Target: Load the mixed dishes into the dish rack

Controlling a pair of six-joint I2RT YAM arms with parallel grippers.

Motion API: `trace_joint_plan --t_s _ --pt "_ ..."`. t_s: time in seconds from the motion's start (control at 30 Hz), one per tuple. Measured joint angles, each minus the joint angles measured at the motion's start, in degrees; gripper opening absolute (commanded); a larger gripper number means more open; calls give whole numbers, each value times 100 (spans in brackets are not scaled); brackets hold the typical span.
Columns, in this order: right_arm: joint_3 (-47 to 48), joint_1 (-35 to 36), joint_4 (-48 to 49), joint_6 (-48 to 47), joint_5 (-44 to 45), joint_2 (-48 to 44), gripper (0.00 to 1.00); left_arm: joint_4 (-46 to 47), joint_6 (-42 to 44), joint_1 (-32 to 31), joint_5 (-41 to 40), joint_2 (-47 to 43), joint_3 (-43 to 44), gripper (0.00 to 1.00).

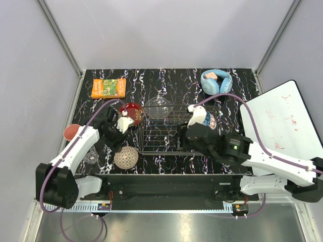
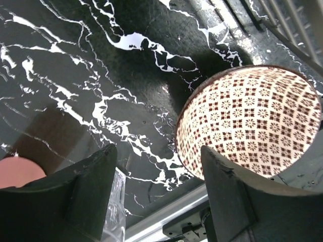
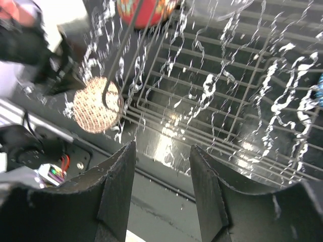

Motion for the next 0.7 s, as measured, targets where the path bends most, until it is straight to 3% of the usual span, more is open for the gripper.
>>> trace_joint_plan --t_s 0.2,0.43,0.7 --pt "-352 0 2 48 323 -501 55 -96 46 -354 -17 -140 50 76" --pt "-544 0 -42 59 431 -15 56 -686 -90 -1773 245 -1276 706 74" --pt "-575 0 -85 90 704 -87 58 -896 -39 -2520 232 -706 201 72"
